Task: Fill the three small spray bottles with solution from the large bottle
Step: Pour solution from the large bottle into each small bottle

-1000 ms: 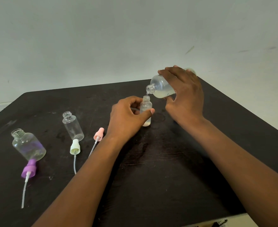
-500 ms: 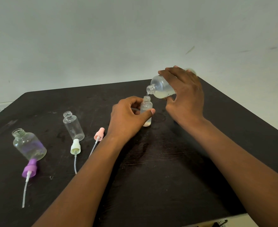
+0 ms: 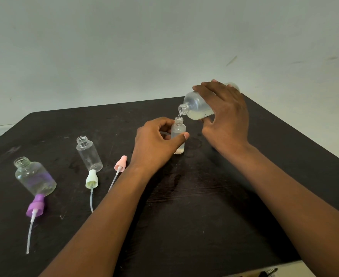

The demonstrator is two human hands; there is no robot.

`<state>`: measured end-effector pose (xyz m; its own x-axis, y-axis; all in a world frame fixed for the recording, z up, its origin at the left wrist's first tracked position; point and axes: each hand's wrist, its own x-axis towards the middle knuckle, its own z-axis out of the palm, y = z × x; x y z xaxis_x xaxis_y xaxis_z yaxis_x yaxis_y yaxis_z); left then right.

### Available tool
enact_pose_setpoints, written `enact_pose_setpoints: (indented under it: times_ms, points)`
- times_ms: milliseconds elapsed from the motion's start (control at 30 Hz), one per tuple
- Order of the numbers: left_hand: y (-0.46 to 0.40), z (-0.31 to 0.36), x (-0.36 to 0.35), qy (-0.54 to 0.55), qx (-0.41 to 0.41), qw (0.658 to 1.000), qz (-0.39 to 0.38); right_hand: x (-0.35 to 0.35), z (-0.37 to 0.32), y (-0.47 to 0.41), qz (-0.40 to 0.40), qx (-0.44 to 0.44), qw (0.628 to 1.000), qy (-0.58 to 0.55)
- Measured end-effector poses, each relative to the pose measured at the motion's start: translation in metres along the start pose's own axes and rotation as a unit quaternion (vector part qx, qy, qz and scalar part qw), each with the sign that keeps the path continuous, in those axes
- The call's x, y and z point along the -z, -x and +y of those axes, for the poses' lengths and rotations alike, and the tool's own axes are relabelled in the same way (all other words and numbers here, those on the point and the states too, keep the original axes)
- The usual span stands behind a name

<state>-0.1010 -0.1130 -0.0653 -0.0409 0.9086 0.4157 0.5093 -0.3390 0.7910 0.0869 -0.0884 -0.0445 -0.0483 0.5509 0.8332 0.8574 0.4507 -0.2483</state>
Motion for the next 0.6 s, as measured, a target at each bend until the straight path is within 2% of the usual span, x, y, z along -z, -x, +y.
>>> enact_pose_setpoints:
  times_ms: [600]
  points:
    - [-0.0014,-0.0024,-0.0008,0.001,-0.009,1.000,0.001,0.0007,-0.0004,-0.0003,-0.004,-0.001,1.000,0.001]
